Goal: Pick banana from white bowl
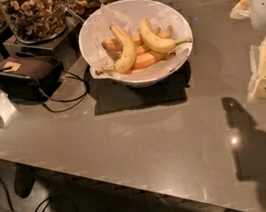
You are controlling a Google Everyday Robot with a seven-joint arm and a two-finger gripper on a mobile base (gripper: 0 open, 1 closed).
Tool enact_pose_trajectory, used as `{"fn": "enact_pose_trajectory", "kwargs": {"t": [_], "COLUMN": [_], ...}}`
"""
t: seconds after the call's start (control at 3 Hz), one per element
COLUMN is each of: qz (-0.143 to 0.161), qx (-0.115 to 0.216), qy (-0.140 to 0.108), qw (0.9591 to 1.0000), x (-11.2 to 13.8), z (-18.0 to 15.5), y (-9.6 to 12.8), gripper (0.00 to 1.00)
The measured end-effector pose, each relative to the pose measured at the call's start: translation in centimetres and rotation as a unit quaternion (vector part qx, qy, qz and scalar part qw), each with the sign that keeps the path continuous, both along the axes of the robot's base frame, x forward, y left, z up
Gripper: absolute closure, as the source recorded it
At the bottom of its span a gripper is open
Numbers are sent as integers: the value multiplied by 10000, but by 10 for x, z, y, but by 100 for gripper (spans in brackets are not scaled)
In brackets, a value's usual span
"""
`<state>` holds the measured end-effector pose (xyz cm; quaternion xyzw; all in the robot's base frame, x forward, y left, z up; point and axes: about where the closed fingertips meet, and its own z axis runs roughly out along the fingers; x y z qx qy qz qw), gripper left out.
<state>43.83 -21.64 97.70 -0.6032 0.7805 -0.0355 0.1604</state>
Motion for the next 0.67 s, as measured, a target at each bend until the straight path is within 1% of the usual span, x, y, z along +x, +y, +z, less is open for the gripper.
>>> {"fn": "enact_pose_trajectory", "kwargs": {"t": [0.33,0.67], "qz": [0,-86], "qx": [0,-53], "qy": [1,324], "qw": [10000,9994], "x": [0,20], "z": [0,1], "y": [0,16], "gripper": [0,0]}}
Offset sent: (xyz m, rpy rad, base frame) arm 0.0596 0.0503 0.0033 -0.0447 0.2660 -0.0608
